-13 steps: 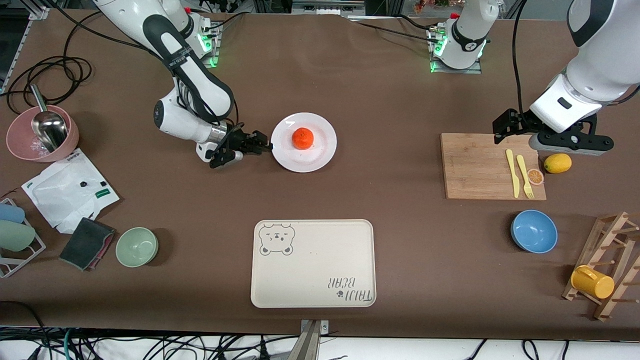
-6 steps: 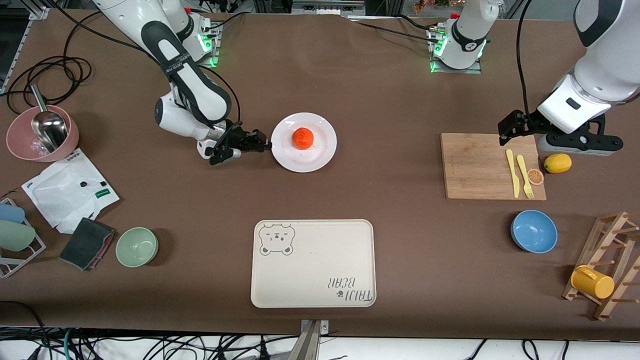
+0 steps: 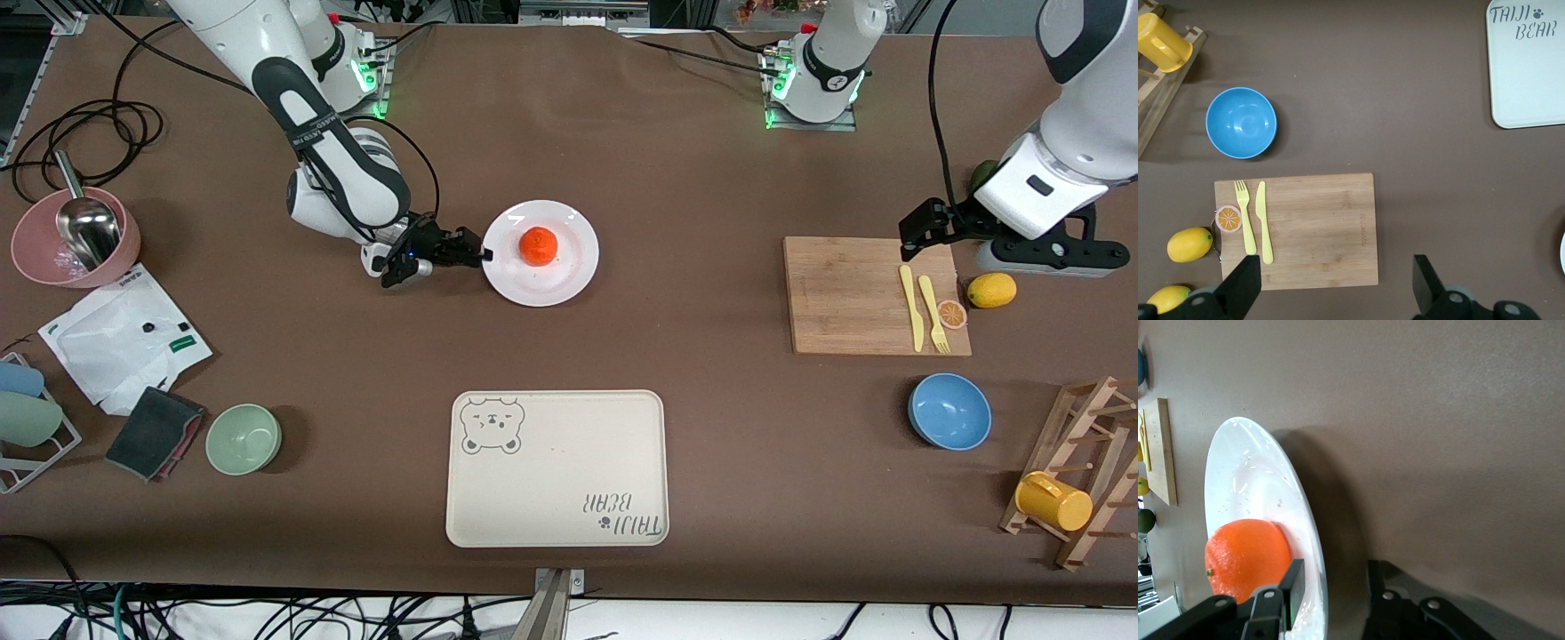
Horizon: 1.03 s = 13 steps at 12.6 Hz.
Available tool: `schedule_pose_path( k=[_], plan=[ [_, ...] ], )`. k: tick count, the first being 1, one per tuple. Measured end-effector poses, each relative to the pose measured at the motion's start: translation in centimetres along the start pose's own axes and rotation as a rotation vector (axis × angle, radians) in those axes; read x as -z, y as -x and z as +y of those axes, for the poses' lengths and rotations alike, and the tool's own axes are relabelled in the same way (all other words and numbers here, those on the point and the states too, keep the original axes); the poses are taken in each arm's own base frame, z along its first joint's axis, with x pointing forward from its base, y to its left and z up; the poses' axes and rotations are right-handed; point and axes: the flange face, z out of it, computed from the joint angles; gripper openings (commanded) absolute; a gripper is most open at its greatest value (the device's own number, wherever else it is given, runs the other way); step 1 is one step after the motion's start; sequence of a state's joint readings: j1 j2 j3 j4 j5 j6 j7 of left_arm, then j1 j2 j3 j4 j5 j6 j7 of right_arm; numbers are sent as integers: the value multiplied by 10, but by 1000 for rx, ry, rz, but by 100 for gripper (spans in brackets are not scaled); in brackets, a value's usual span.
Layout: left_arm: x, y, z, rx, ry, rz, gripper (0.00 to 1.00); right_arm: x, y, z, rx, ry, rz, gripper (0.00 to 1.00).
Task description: Place orange and plate with both arms
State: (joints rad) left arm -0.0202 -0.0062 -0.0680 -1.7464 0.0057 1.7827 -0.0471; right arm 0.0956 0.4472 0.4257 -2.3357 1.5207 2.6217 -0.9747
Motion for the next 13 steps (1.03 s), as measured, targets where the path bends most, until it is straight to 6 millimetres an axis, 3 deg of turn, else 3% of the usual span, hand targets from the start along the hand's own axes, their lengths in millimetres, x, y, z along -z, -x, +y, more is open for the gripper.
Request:
schedule_pose_path(
  k=[5, 13],
  plan=[
    [1, 0, -2, 9, 0, 2, 100, -2, 2, -2, 4, -2, -4, 40],
    [1, 0, -2, 10, 0, 2, 100, -7, 4, -8, 18, -4, -12, 17]
  ],
)
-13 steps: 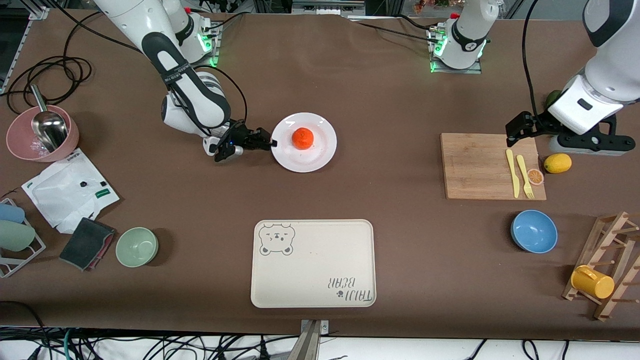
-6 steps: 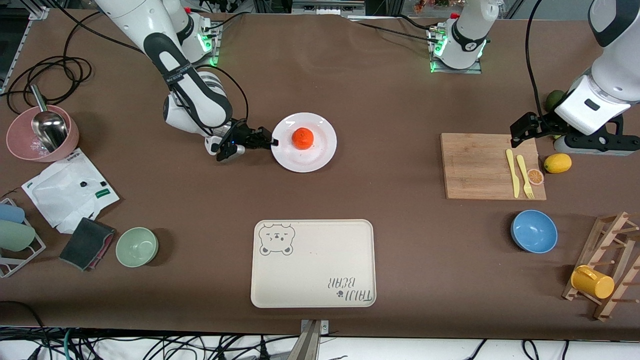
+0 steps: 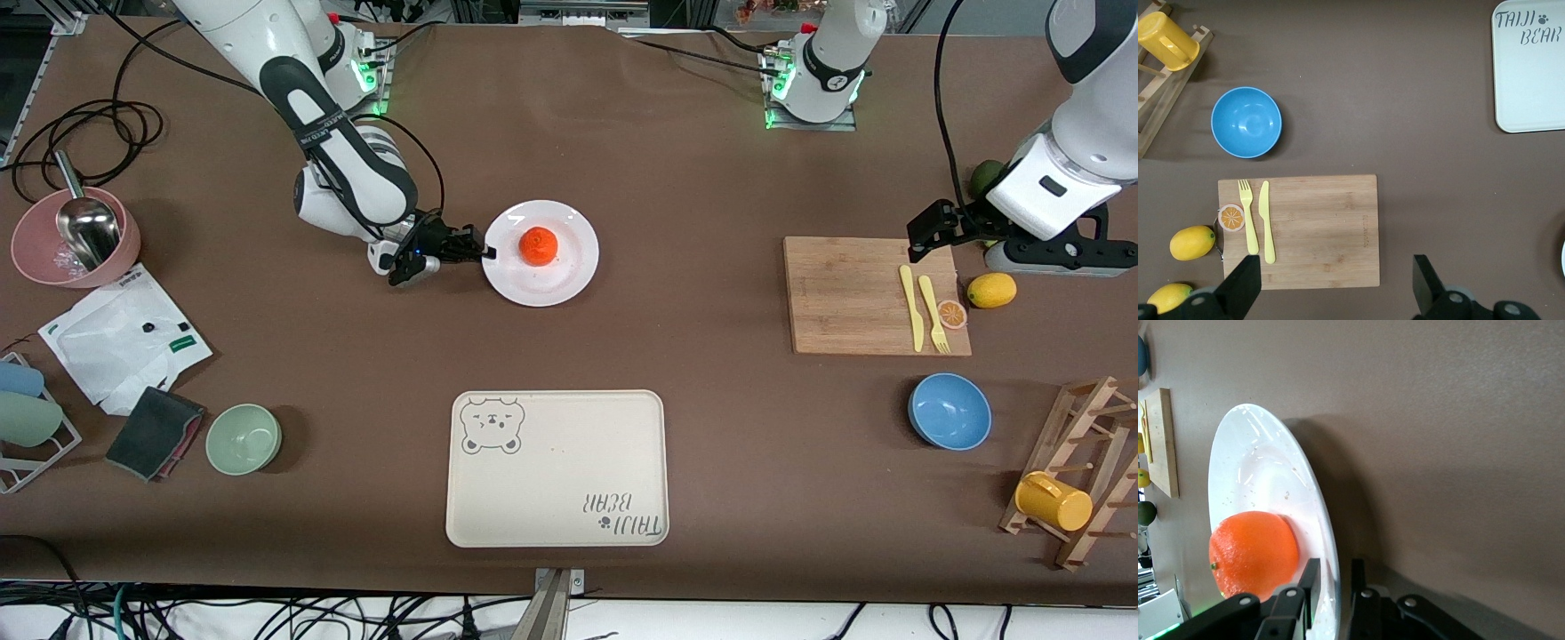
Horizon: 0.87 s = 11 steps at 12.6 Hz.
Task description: Place orange and plate with both arms
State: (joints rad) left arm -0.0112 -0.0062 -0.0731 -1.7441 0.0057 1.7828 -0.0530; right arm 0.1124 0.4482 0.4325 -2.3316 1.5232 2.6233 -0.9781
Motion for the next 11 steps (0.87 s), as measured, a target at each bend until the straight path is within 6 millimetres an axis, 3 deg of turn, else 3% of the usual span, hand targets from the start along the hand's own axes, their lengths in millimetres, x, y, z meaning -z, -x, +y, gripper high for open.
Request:
schedule_pose_path(
  k=[5, 11],
  plan=[
    [0, 0, 0, 0, 0, 0, 100, -1, 0, -1, 2, 0, -1, 1],
    [0, 0, 0, 0, 0, 0, 100, 2, -1, -7, 10, -13, 4, 0]
  ],
)
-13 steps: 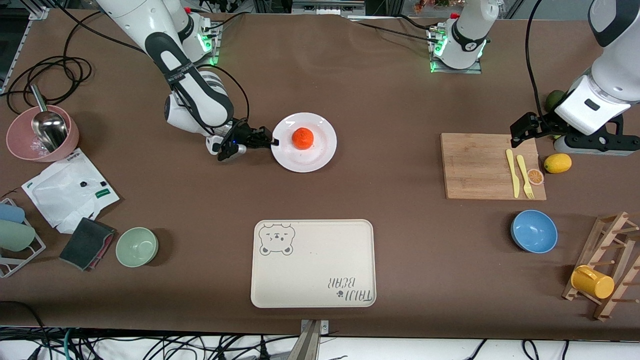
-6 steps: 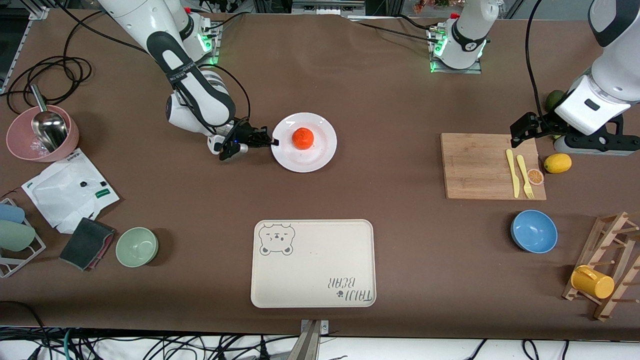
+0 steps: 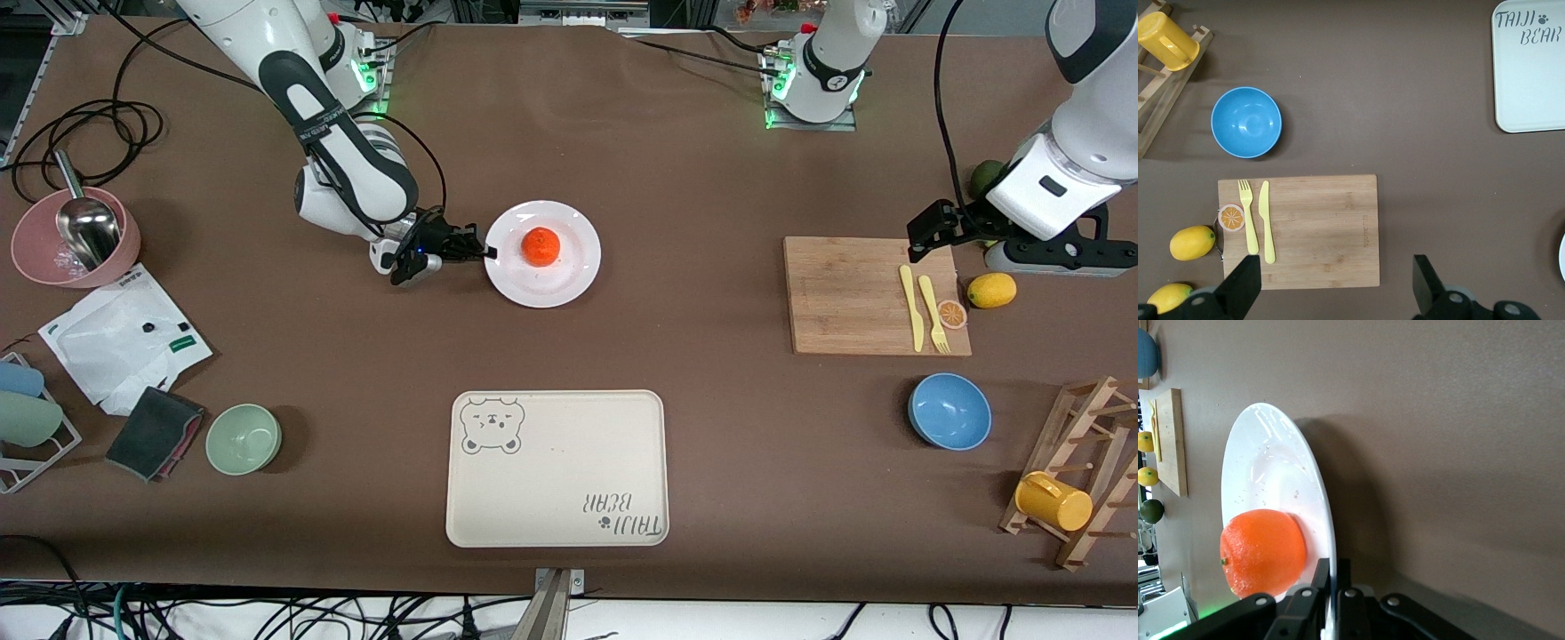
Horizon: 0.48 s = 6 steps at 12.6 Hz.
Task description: Place orange and plate with both arms
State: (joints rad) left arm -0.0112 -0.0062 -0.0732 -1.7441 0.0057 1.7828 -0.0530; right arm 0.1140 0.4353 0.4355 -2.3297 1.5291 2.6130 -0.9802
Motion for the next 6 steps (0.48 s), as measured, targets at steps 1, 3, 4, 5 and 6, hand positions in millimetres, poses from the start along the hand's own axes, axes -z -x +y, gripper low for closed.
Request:
schedule_pose_path(
  k=[1, 3, 4, 5, 6],
  plan=[
    [0, 0, 0, 0, 0, 0, 100, 0, 0, 0, -1, -1, 0, 0],
    [0, 0, 0, 0, 0, 0, 100, 0, 0, 0, -14, -7, 3, 0],
    [0, 0, 0, 0, 0, 0, 100, 0, 0, -1, -31, -16, 10, 0],
    [0, 0, 0, 0, 0, 0, 100, 0, -2, -2, -47, -24, 21, 0],
    [0, 0, 0, 0, 0, 0, 100, 1, -6, -5, -64, -34, 36, 0]
  ],
)
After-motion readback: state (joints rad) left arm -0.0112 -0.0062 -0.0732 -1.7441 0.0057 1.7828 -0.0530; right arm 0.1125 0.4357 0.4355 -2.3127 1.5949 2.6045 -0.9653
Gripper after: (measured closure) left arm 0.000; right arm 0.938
